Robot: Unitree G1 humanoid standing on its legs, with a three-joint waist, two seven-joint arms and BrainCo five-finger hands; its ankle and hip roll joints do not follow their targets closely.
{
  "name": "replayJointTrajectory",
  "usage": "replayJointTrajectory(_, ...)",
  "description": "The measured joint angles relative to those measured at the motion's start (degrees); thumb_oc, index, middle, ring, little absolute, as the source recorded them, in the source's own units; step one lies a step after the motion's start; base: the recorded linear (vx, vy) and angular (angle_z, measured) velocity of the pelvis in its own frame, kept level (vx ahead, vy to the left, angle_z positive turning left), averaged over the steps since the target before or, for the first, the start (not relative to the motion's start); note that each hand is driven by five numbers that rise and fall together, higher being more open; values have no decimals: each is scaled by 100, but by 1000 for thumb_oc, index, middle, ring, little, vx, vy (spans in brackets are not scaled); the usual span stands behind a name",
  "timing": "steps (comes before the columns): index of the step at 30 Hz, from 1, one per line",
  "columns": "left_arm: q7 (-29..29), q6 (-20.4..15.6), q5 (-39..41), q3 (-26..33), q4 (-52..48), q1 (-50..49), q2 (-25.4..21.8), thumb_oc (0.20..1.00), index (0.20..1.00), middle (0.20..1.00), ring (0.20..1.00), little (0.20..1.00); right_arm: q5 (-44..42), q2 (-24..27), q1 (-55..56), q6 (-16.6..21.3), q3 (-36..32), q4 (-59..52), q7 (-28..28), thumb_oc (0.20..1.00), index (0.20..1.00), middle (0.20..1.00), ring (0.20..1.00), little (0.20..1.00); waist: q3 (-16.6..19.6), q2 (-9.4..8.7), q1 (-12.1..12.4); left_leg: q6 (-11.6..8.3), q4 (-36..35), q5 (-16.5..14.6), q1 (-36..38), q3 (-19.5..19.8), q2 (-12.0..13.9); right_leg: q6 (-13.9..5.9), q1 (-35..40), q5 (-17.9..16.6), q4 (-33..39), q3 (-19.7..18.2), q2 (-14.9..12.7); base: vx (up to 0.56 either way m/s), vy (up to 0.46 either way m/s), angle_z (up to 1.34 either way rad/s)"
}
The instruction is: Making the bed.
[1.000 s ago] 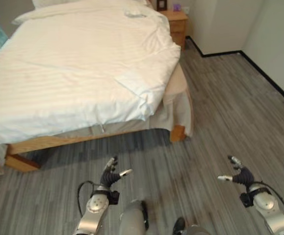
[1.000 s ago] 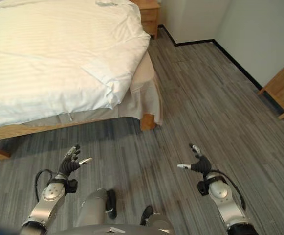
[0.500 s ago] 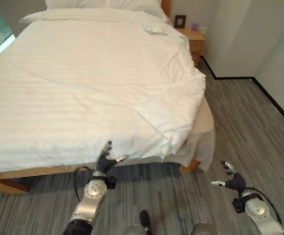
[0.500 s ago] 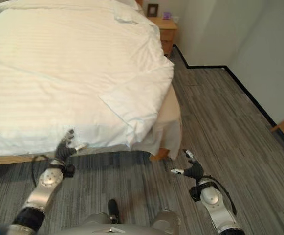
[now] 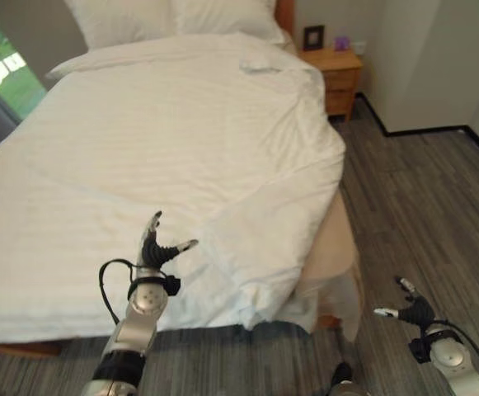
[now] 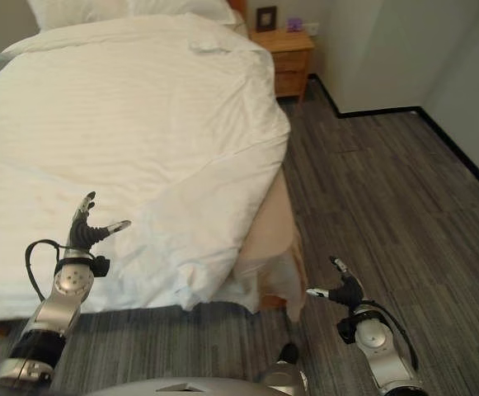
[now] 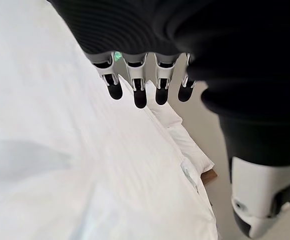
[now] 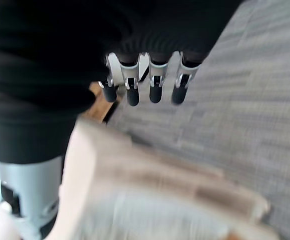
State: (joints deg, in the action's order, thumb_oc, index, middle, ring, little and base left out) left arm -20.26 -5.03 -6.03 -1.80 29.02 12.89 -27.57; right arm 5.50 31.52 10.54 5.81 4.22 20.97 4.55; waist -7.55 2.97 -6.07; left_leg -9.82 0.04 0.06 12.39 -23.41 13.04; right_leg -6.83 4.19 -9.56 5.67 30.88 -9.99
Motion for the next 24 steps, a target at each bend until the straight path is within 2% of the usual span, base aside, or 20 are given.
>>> replayJointTrajectory(2,-136,69,-184,-83,558,384,-161,1000,1000,1000,1000,1000,-112,74,27,1,18,12,-11,1000,1000,1000,1000,1000,-15,54,-90,-16,263,-10,-93,-42,133,40,-63,76,-1,-45,144,35,-110,-27)
replayJointTrajectory(3,-252,165,-335,-178,951,593,-253,1000,1000,1000,1000,1000,-158,116,121,3,36,-26,-27,1000,1000,1000,1000,1000,-107,-33,-94,-32,1094,4,-542,39,244,176,-88,116,1,-130,74,25,-39,-26)
replayJointTrajectory(4,-310,226,-441,-290,1215,763,-241,1000,1000,1000,1000,1000,-200,141,181,-3,25,-28,-28,1000,1000,1000,1000,1000,-192,-182,-103,-163,1591,16,-875,104,303,261,-94,177,3,-134,-12,20,1,-14)
replayJointTrajectory(5,-338,305,-469,-400,1331,837,-227,1000,1000,1000,1000,1000,-207,199,189,-8,12,-31,-27,1000,1000,1000,1000,1000,-241,-207,-114,-306,1615,-24,-1047,151,312,282,-101,178,0,-143,-73,40,35,1)
replayJointTrajectory(6,-353,336,-642,-500,1372,823,-224,1000,1000,1000,1000,1000,-209,254,183,-6,10,-30,-25,1000,1000,1000,1000,1000,-281,-228,-126,-332,1233,-38,-1122,171,225,287,-130,187,0,-161,-88,21,131,-11)
replayJointTrajectory(7,-373,419,-795,-638,1421,822,-220,1000,1000,1000,1000,1000,-210,341,193,-1,6,-32,-25,1000,1000,1000,1000,1000,-325,-144,-127,-261,556,70,-1252,200,249,313,-163,226,5,-208,-16,53,155,-23)
replayJointTrajectory(9,-425,557,-1130,-859,1818,939,-235,1000,1000,1000,1000,1000,-212,424,228,66,-134,-66,-30,1000,1000,1000,1000,1000,-357,15,-170,-115,80,285,-1400,64,308,259,-298,306,33,-186,76,46,94,-27)
replayJointTrajectory(10,-419,687,-1261,-929,2135,986,-234,1000,1000,1000,1000,1000,-219,483,235,69,-204,-107,-30,1000,1000,1000,1000,1000,-356,104,-243,-47,-72,369,-1417,-134,357,279,-340,319,34,-177,103,69,71,-46)
replayJointTrajectory(11,-416,842,-1337,-924,2460,989,-209,1000,1000,1000,1000,1000,-233,651,277,74,-280,-189,-25,1000,1000,1000,1000,1000,-343,295,-297,1,-218,404,-1369,-226,373,232,-422,282,26,-271,194,85,78,-47)
replayJointTrajectory(12,-414,907,-1444,-914,2700,1035,-207,1000,1000,1000,1000,1000,-261,702,313,76,-345,-211,-26,1000,1000,1000,1000,1000,-355,411,-353,72,-418,642,-1326,-289,378,161,-471,234,25,-303,215,96,57,-48)
replayJointTrajectory(14,-416,961,-1513,-867,3114,1111,-201,1000,1000,1000,1000,1000,-338,618,411,65,-342,-272,-67,1000,1000,1000,1000,1000,-425,238,-461,95,-575,636,-1231,-409,121,34,-520,186,28,-353,-30,49,35,-17)
replayJointTrajectory(16,-393,1017,-1511,-867,3199,1091,-184,1000,1000,1000,1000,1000,-339,505,554,66,-304,-278,-146,1000,1000,1000,1000,1000,-430,25,-468,179,-570,617,-1237,-439,-80,-94,-572,106,27,-449,-213,24,71,-5)
replayJointTrajectory(19,-393,993,-1511,-925,3209,1118,-183,1000,1000,1000,1000,1000,-339,512,551,73,-146,-342,-169,1000,1000,1000,1000,1000,-436,-7,-465,196,-543,617,-1269,-438,-142,-187,-604,36,19,-465,-261,-47,50,4)
replayJointTrajectory(20,-393,928,-1508,-1003,3296,1208,-186,558,558,558,558,558,-340,519,447,76,-78,-434,-204,1000,1000,1000,1000,1000,-459,50,-452,205,-542,624,-1376,-430,-137,-212,-708,-10,-1,-464,-253,-88,25,3)
replayJointTrajectory(21,-391,922,-1507,-1021,3308,1246,-176,200,200,200,200,200,-341,526,348,87,-48,-456,-213,1000,1000,1000,1000,1000,-493,83,-458,218,-542,634,-1431,-429,-132,-215,-764,-28,-3,-461,-239,-69,12,-2)
replayJointTrajectory(24,-494,889,-1481,-912,3465,1327,-114,200,200,200,200,200,-340,543,35,108,39,-552,-217,1000,1000,1000,1000,1000,-496,147,-432,222,-550,637,-1601,-495,-117,-207,-1001,-72,-2,-556,-207,7,-7,-13)
